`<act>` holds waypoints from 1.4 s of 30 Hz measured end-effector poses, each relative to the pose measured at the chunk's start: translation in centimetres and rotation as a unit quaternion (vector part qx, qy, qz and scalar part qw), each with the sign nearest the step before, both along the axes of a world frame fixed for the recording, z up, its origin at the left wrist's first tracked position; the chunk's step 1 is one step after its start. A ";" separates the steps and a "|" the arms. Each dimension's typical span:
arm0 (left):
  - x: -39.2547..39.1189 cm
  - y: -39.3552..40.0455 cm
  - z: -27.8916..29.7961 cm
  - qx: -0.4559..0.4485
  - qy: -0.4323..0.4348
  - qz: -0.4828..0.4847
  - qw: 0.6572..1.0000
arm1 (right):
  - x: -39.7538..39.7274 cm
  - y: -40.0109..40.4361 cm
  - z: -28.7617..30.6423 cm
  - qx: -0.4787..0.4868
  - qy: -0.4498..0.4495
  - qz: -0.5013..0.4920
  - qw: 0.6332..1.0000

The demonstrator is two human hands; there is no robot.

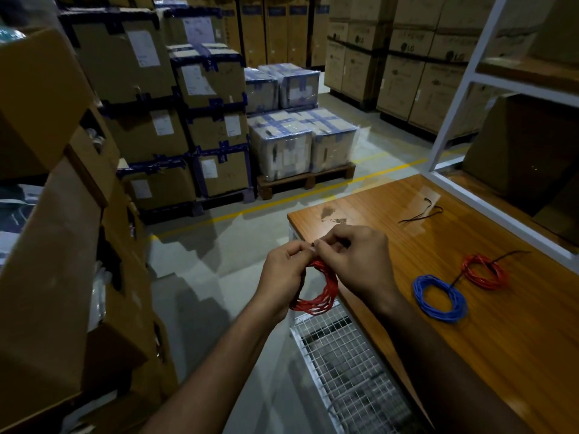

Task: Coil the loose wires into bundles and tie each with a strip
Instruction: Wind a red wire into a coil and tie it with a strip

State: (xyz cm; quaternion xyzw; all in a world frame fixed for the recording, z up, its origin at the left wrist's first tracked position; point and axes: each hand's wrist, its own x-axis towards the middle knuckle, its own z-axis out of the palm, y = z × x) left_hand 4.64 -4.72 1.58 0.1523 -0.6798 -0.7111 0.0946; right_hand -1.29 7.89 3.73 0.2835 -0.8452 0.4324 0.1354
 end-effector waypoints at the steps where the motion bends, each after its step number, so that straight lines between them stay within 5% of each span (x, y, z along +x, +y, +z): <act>1: 0.0 0.1 0.1 -0.002 0.001 -0.005 1.000 | -0.1 -0.2 0.0 0.004 -0.020 -0.003 1.000; 4: -0.2 -0.1 0.0 0.038 -0.014 -0.015 0.999 | -0.9 -0.3 0.2 -0.072 -0.183 0.007 0.980; 7: -0.2 -0.5 -0.2 0.066 -0.024 -0.039 0.997 | -1.9 -0.3 0.9 -0.111 -0.387 0.020 0.915; 10: -0.1 -0.4 0.1 0.075 -0.016 -0.058 0.995 | -2.5 -1.1 1.3 -0.060 -0.426 0.048 0.901; 17: 0.5 -0.5 0.4 0.088 -0.002 -0.075 0.993 | -5.2 -3.2 1.1 -0.168 -0.439 -0.080 0.879; 21: 0.8 -1.1 0.4 0.107 0.005 -0.063 0.992 | -4.3 -2.5 1.5 -0.027 -0.497 0.062 0.865; 24: 1.0 -1.5 0.4 0.097 -0.001 -0.054 0.994 | -3.5 -2.6 1.8 -0.065 -0.436 0.122 0.889; 29: 1.1 -1.5 0.6 0.155 0.004 -0.053 0.986 | -4.1 -3.7 1.5 0.011 -0.156 0.046 0.987; 36: 2.2 -1.5 0.5 0.171 -0.024 -0.037 0.984 | -3.9 -4.6 2.7 0.014 0.033 0.046 0.998; 42: 2.6 -2.4 2.2 0.232 0.016 -0.093 0.968 | -4.9 -4.8 0.9 0.021 0.018 0.000 1.000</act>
